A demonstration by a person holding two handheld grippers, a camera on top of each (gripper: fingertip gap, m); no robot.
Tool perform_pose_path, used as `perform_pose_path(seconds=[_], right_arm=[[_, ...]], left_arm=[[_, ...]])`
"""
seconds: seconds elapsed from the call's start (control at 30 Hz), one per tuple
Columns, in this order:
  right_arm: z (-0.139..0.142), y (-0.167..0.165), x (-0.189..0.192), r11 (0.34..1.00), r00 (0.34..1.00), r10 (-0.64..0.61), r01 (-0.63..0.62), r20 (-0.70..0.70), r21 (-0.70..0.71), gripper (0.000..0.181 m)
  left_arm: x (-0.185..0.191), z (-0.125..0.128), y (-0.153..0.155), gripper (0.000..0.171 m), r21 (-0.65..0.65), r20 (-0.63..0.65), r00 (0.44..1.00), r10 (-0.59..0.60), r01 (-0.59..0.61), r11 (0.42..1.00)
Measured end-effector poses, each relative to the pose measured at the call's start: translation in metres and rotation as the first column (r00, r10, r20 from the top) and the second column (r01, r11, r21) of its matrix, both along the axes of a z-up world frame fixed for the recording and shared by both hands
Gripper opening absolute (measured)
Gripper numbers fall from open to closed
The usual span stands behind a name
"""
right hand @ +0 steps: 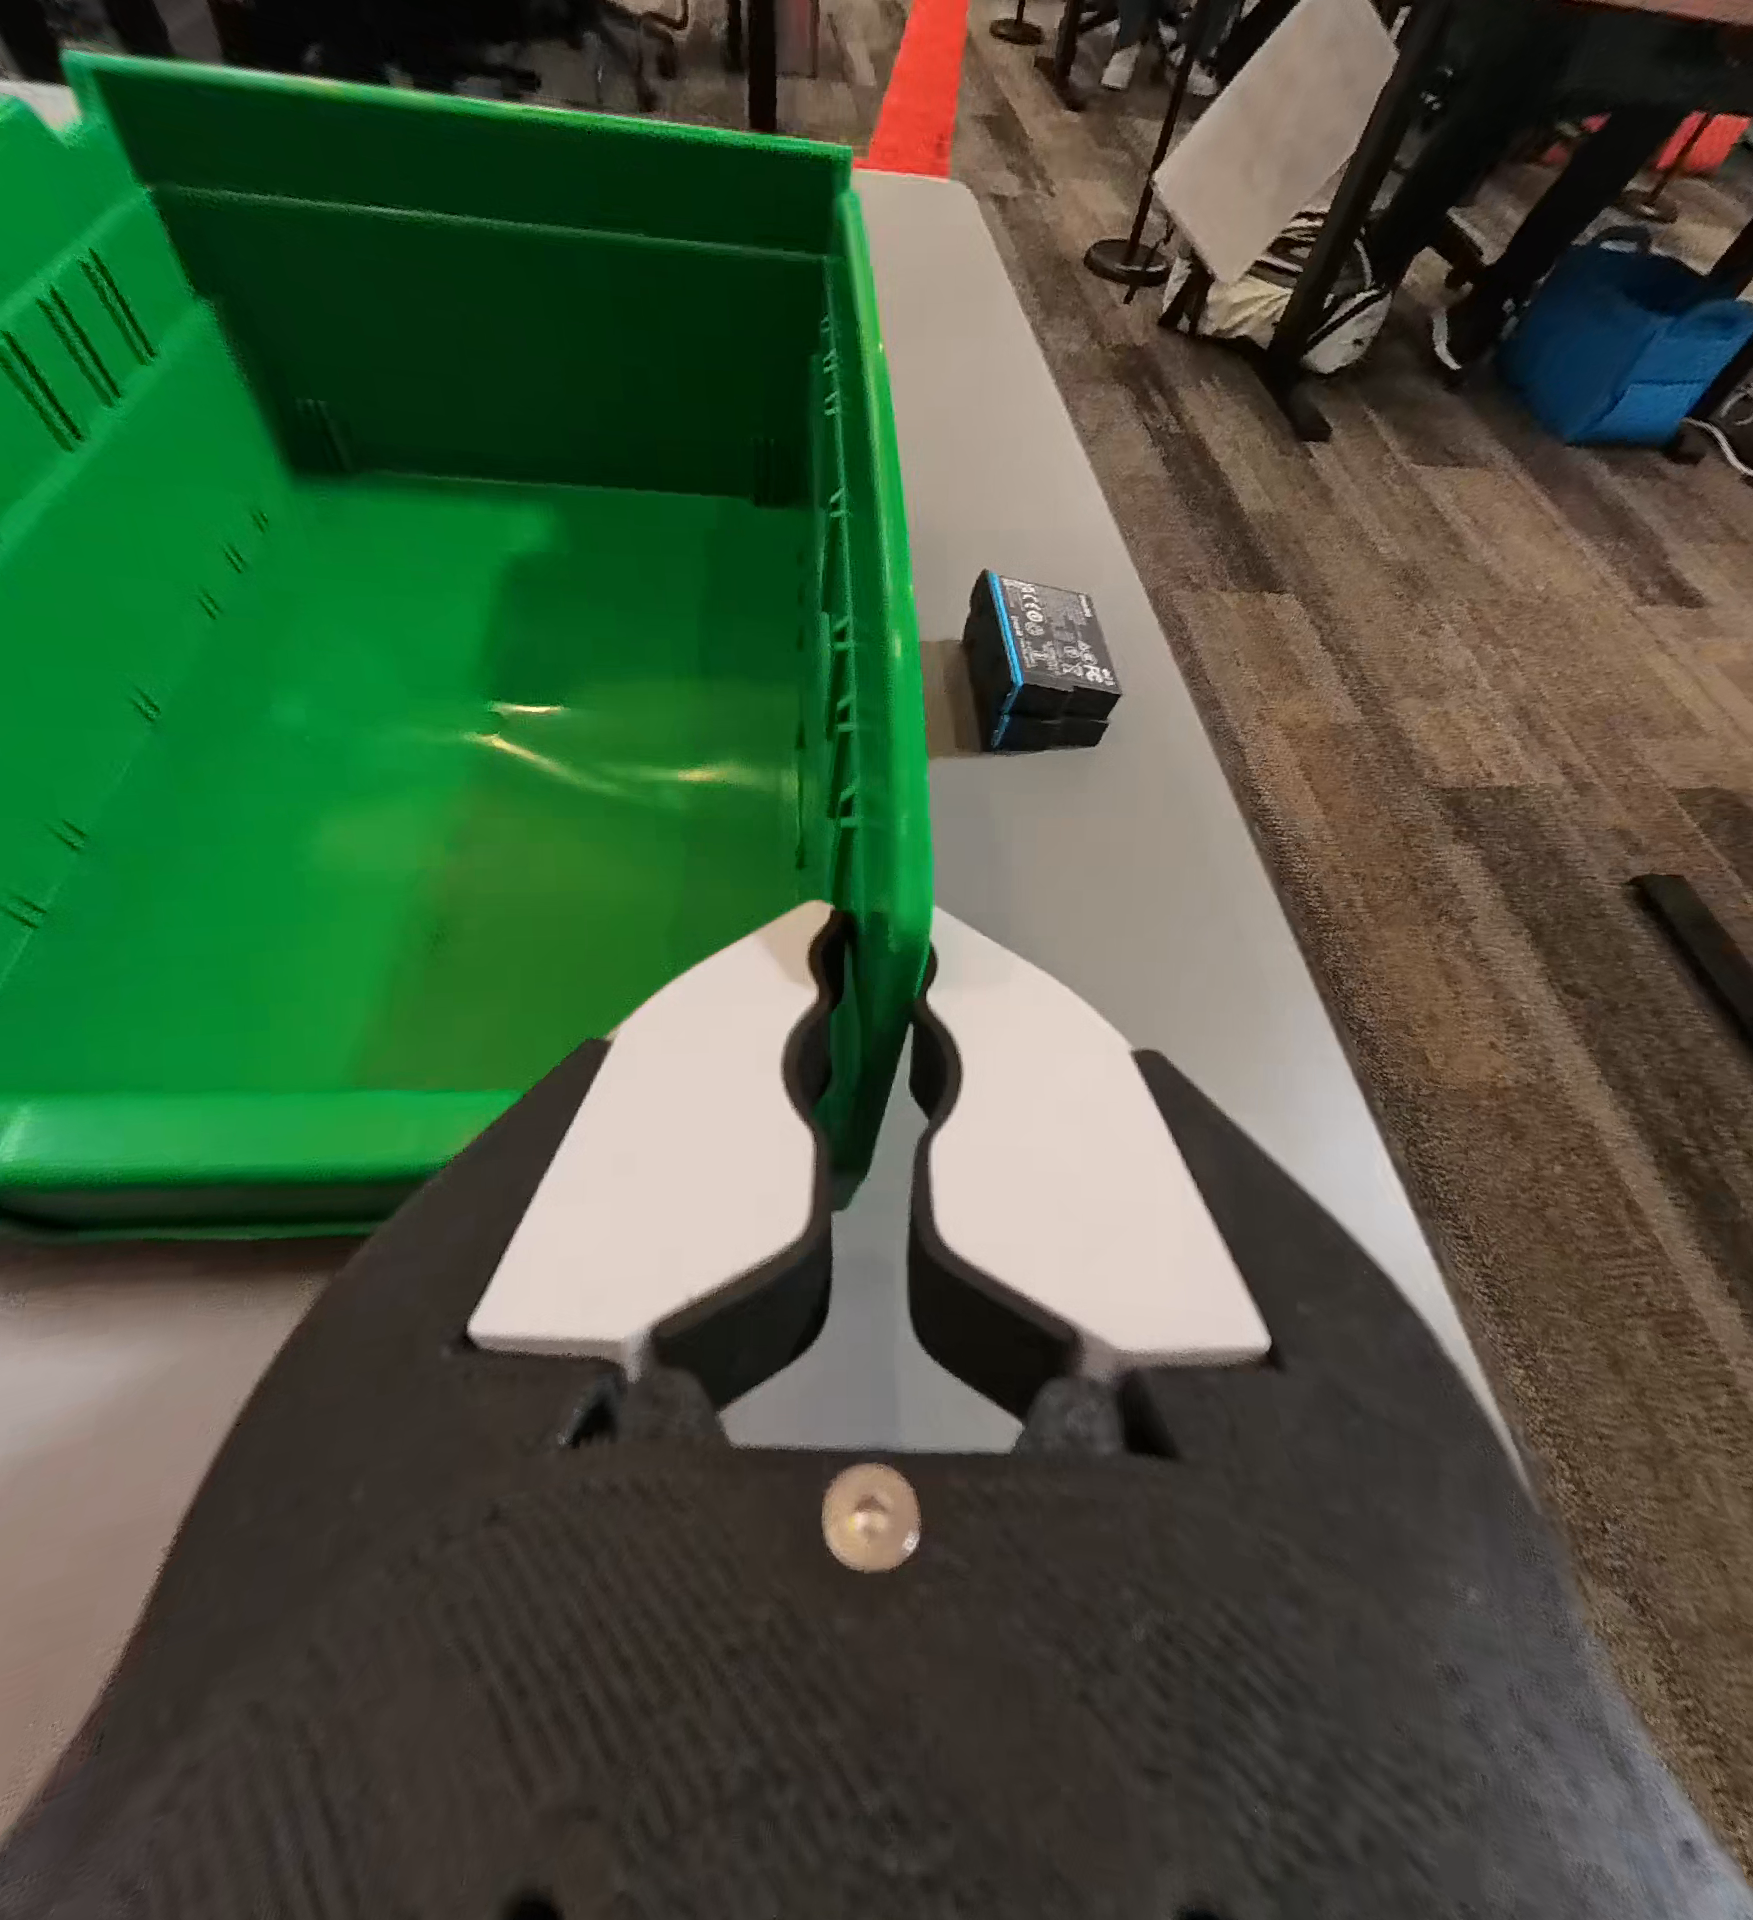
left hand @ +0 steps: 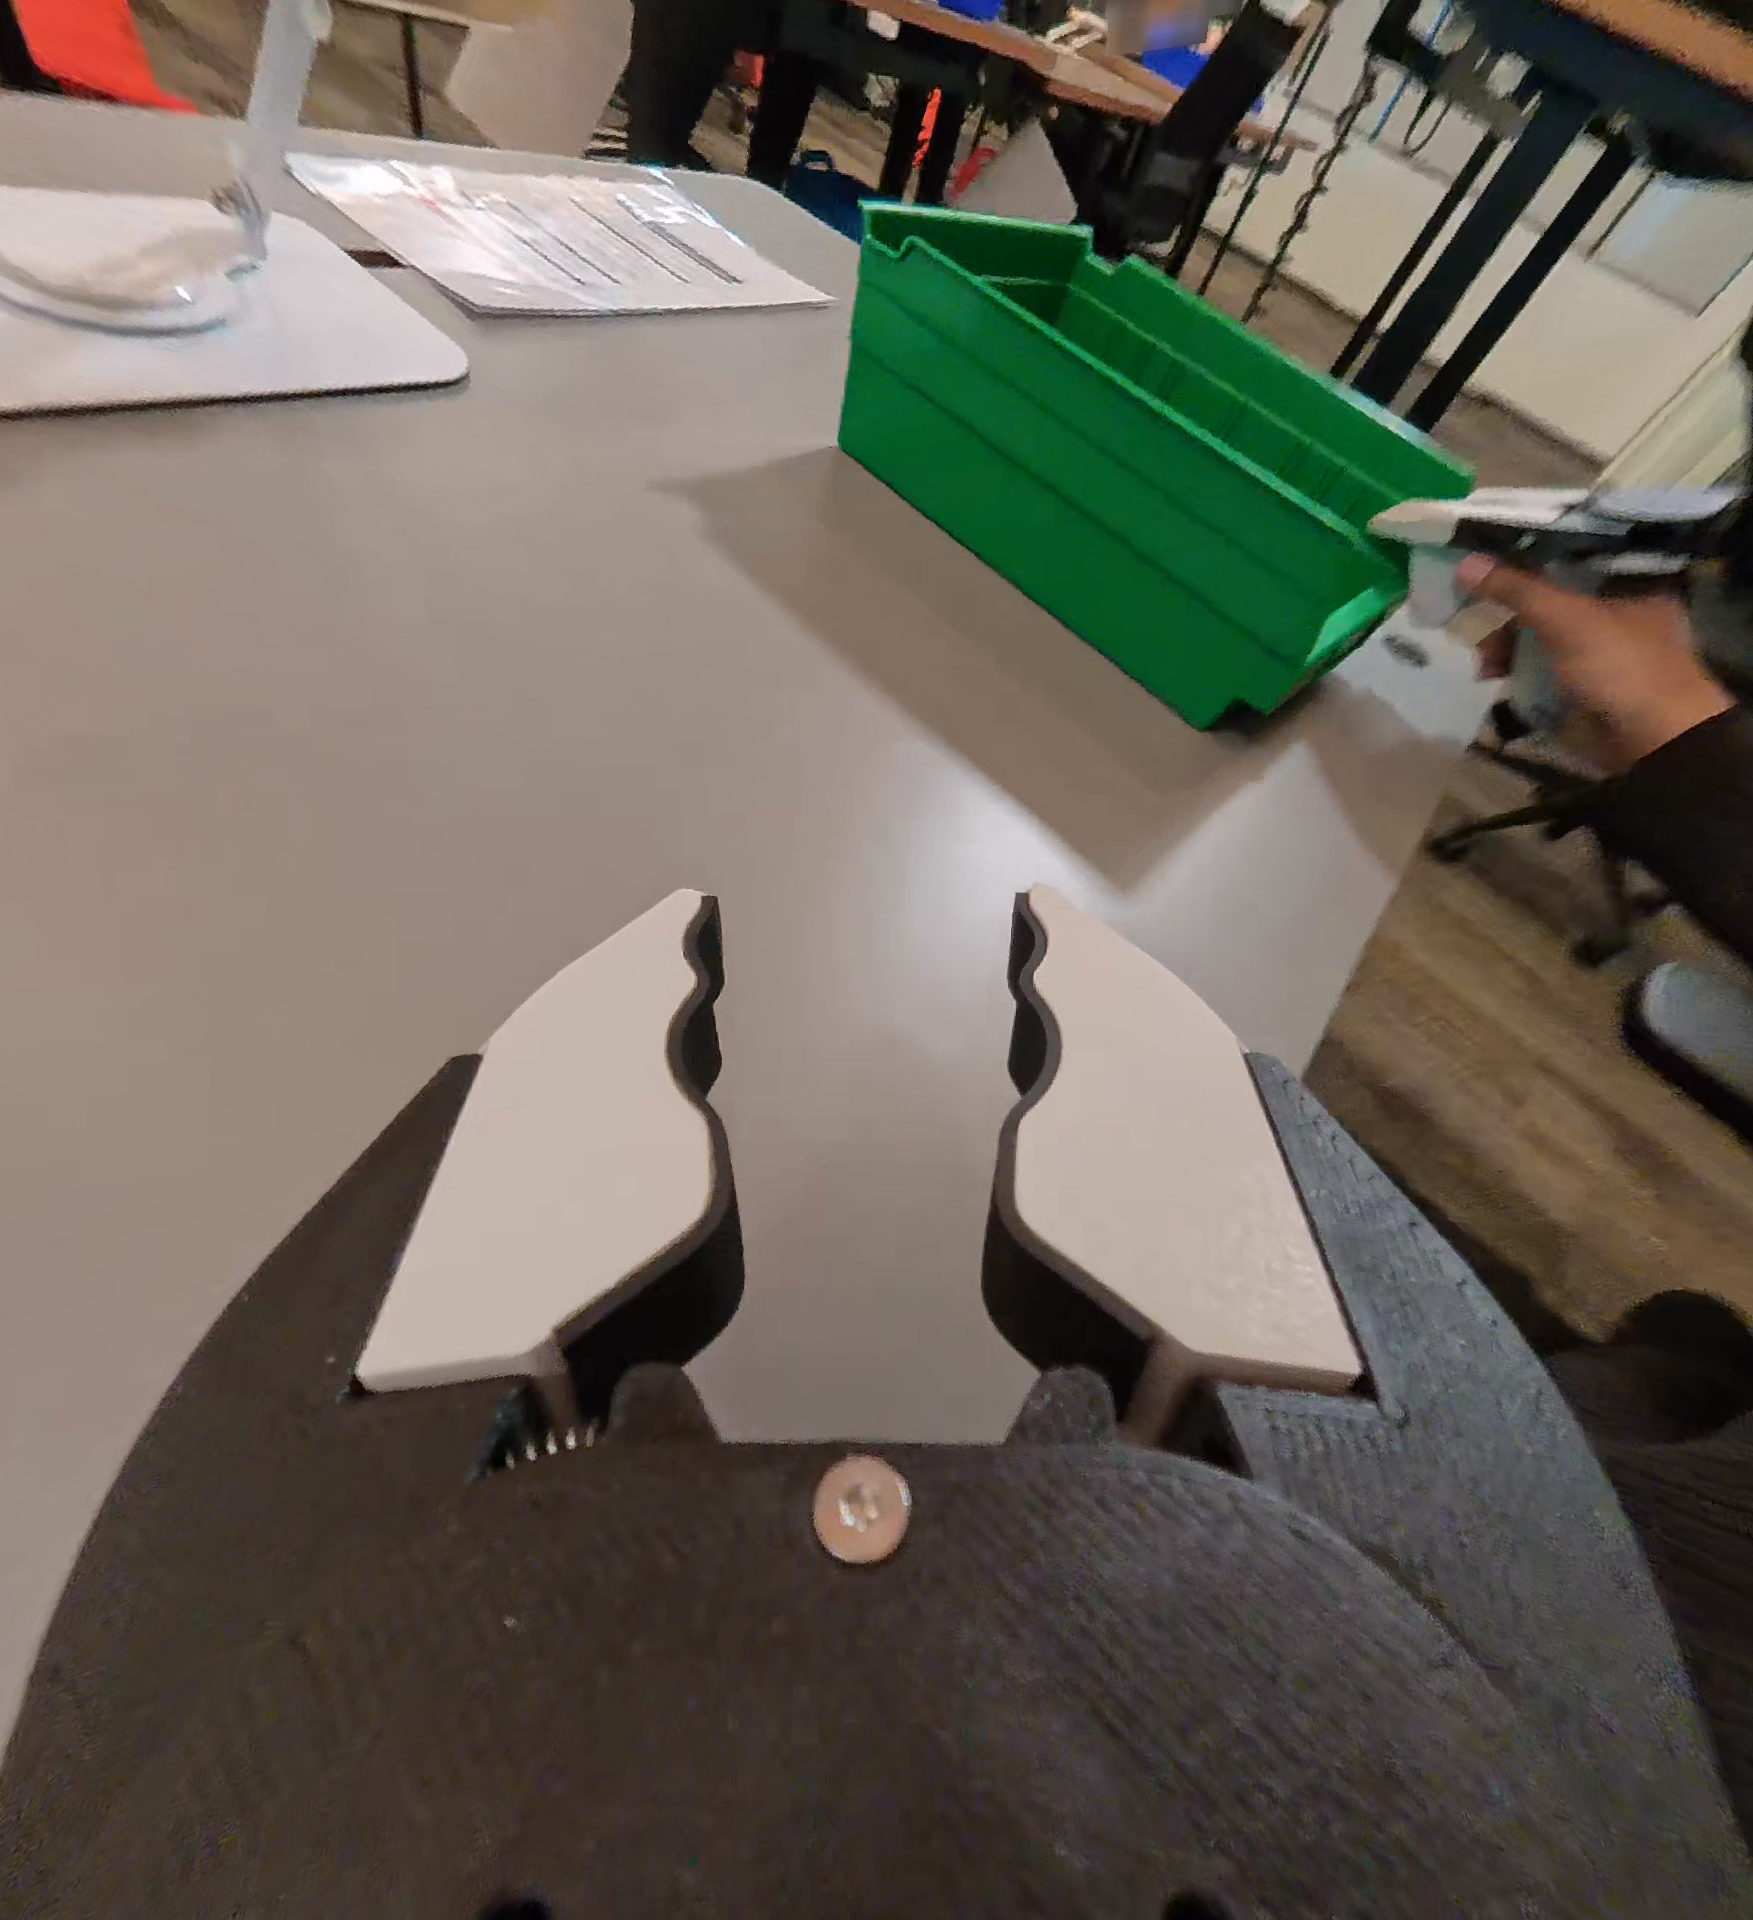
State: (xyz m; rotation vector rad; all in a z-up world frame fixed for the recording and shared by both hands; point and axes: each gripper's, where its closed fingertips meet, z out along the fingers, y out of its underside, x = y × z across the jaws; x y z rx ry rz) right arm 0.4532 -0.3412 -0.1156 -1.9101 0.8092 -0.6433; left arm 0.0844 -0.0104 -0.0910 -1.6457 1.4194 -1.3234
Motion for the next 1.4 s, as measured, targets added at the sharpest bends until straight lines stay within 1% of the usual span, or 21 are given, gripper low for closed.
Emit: perform_pose_path(seconds=[0.1,0.2,0.33,0.37,0.43,0.53,0.63,0.7,0.77,0.83,0.87,0.9,0.97,1.0,1.07,1.13,1.17,1.23,1.3,1.37,1.4], right_arm=[[0.0,-0.001,-0.004,0.998,0.998,0.051,-0.05,-0.035,0.034,0.006],[0.0,-0.008,-0.002,0.999,0.998,0.029,-0.026,-0.054,0.041,0.006],[0.0,-0.014,0.0,0.999,0.998,0.007,-0.004,-0.056,0.052,0.007],[0.0,-0.016,0.001,0.999,0.999,-0.008,0.009,-0.047,0.039,0.01],[0.002,-0.024,0.007,0.997,0.998,-0.07,0.069,-0.006,-0.018,0.024],[0.009,-0.028,0.008,0.99,0.991,-0.123,0.126,0.055,-0.06,0.027],[0.028,-0.024,0.001,0.99,0.986,-0.125,0.131,0.108,-0.053,0.044],[0.052,-0.017,-0.01,0.993,0.981,-0.115,0.119,0.158,-0.015,0.05],[0.083,-0.003,-0.029,0.996,0.973,-0.081,0.07,0.217,0.057,0.05],[0.114,0.022,-0.057,0.984,0.97,-0.023,-0.021,0.242,0.178,0.05],[0.127,0.04,-0.076,0.96,0.971,0.025,-0.089,0.236,0.267,0.051],[0.137,0.062,-0.097,0.918,0.97,0.09,-0.169,0.227,0.359,0.052],[0.144,0.106,-0.14,0.82,0.955,0.218,-0.291,0.2,0.493,0.051],[0.14,0.128,-0.159,0.787,0.943,0.281,-0.332,0.178,0.52,0.051],[0.119,0.17,-0.194,0.762,0.911,0.395,-0.396,0.118,0.513,0.051],[0.092,0.205,-0.229,0.742,0.856,0.514,-0.474,0.052,0.474,0.052],[0.079,0.218,-0.244,0.736,0.825,0.565,-0.515,0.021,0.44,0.053],[0.06,0.233,-0.262,0.733,0.783,0.622,-0.58,-0.006,0.355,0.052],[0.055,0.237,-0.265,0.74,0.78,0.625,-0.606,0.035,0.292,0.052],[0.058,0.237,-0.259,0.746,0.789,0.609,-0.605,0.082,0.277,0.049],[0.059,0.237,-0.256,0.739,0.785,0.614,-0.61,0.086,0.287,0.049]], left_arm=[[-0.001,0.006,0.0,0.052,-0.086,0.026,1.0,0.006,-0.003,0.996],[-0.001,0.003,0.006,0.051,-0.087,0.017,1.0,0.02,-0.018,0.996],[-0.002,0.001,0.006,0.051,-0.066,0.008,1.0,0.004,-0.003,0.998],[-0.002,-0.001,0.005,0.051,-0.064,0.002,1.0,-0.005,0.005,0.998],[-0.002,-0.004,0.003,0.051,-0.064,-0.012,1.0,-0.022,0.021,0.998],[-0.002,-0.005,0.004,0.051,-0.069,-0.02,0.999,-0.029,0.027,0.997],[-0.002,-0.006,0.008,0.051,-0.076,-0.023,1.0,-0.02,0.019,0.997],[-0.003,-0.006,0.011,0.051,-0.072,-0.023,1.0,-0.012,0.011,0.997],[-0.003,-0.006,0.013,0.051,-0.059,-0.02,1.0,-0.002,0.001,0.998],[-0.003,-0.004,0.015,0.052,-0.035,-0.014,1.0,0.012,-0.013,0.999],[-0.003,-0.003,0.018,0.052,-0.015,-0.009,1.0,0.029,-0.029,0.999],[-0.004,0.0,0.02,0.053,0.004,0.003,0.999,0.039,-0.039,0.999],[-0.008,0.013,0.019,0.055,0.012,0.054,0.998,0.031,-0.032,0.999],[-0.01,0.021,0.021,0.056,0.005,0.082,0.995,0.051,-0.051,0.999],[-0.016,0.037,0.029,0.057,-0.028,0.141,0.985,0.101,-0.098,0.995],[-0.028,0.051,0.049,0.058,-0.048,0.19,0.96,0.205,-0.2,0.979],[-0.036,0.058,0.064,0.058,-0.037,0.219,0.936,0.275,-0.274,0.961],[-0.058,0.073,0.094,0.058,0.036,0.289,0.871,0.396,-0.424,0.905],[-0.079,0.08,0.12,0.057,0.151,0.326,0.814,0.482,-0.548,0.823],[-0.097,0.072,0.144,0.058,0.259,0.281,0.766,0.578,-0.641,0.723],[-0.104,0.063,0.154,0.058,0.308,0.235,0.749,0.619,-0.662,0.684]])
